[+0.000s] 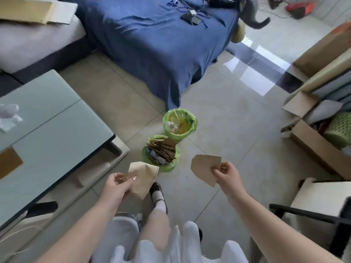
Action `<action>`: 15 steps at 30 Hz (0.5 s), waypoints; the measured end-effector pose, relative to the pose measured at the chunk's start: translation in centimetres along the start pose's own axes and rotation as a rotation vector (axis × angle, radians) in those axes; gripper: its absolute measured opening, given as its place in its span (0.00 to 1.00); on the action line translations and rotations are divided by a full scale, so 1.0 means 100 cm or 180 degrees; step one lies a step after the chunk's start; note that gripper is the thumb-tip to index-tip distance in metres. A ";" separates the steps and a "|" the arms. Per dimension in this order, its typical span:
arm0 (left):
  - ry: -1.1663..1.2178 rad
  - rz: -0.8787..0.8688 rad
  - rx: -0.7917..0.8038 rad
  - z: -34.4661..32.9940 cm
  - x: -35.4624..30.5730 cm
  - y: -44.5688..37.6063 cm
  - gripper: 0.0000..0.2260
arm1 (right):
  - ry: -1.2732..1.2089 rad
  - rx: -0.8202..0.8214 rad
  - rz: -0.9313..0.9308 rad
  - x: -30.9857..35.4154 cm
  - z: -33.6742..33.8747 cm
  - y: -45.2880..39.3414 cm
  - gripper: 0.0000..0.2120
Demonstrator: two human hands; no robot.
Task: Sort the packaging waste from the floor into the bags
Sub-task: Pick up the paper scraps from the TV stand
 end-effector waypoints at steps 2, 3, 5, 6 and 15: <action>-0.0072 0.0056 -0.0116 0.002 -0.010 -0.034 0.12 | 0.0106 0.0023 -0.0058 0.014 -0.017 -0.030 0.07; -0.0163 0.0078 -0.0121 0.000 -0.017 -0.053 0.15 | 0.0146 0.0034 -0.0076 0.021 -0.026 -0.046 0.07; -0.0374 0.0092 -0.0042 -0.007 -0.035 -0.098 0.19 | 0.0197 -0.0015 -0.0079 0.033 -0.045 -0.084 0.05; -0.0539 0.0093 0.0019 -0.011 -0.044 -0.122 0.20 | 0.0247 -0.0068 -0.0099 0.038 -0.054 -0.105 0.03; -0.2539 -0.0516 0.0460 -0.077 -0.093 -0.328 0.15 | 0.0627 -0.0007 -0.0185 0.050 -0.151 -0.284 0.03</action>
Point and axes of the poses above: each hand's wrist, its own y-axis away from the middle knuckle, its own z-axis out of the back of the hand, x = y × z, the point moved 4 cm from there along -y, towards the middle knuckle, and after that the axes turned 2 degrees about -z, right-handed, at the moved point
